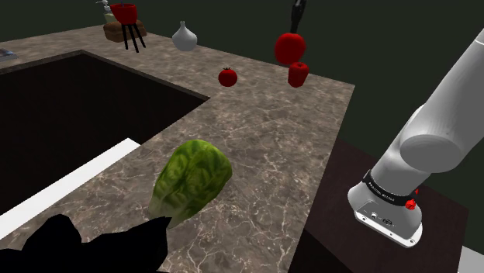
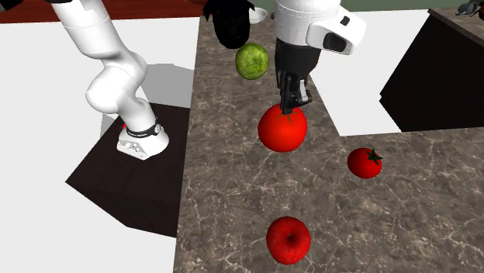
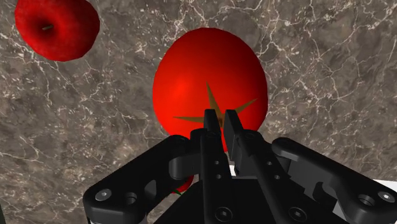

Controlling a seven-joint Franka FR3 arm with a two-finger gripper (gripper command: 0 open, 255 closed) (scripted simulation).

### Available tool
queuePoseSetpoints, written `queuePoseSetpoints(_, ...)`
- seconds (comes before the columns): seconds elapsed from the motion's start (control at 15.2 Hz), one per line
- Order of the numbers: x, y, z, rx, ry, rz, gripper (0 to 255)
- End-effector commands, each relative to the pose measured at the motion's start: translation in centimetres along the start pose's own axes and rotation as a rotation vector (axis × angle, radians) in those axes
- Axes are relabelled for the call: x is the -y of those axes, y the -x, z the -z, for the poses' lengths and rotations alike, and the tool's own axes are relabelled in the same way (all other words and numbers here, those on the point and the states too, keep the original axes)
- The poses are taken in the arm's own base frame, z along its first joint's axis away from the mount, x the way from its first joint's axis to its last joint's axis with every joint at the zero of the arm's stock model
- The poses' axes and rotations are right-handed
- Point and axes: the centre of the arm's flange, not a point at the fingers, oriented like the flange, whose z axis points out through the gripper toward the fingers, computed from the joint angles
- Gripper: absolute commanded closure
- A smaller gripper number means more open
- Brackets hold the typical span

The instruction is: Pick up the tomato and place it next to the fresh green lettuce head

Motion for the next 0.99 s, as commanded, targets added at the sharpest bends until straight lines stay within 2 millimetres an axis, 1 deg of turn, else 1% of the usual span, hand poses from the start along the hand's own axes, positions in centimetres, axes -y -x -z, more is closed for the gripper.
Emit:
queuePoseSetpoints(0.0,0.1,-0.1,1.2,0.000,0.000,0.000,255)
queuePoseSetpoints(0.4,0.2,-0.3,4.4,0.000,0.000,0.000,255)
queuePoseSetpoints(0.46,0.2,-0.3,4.5,0.000,0.000,0.000,255)
queuePoseSetpoints(0.92,8.7,-3.9,3.9,0.000,0.000,0.000,255)
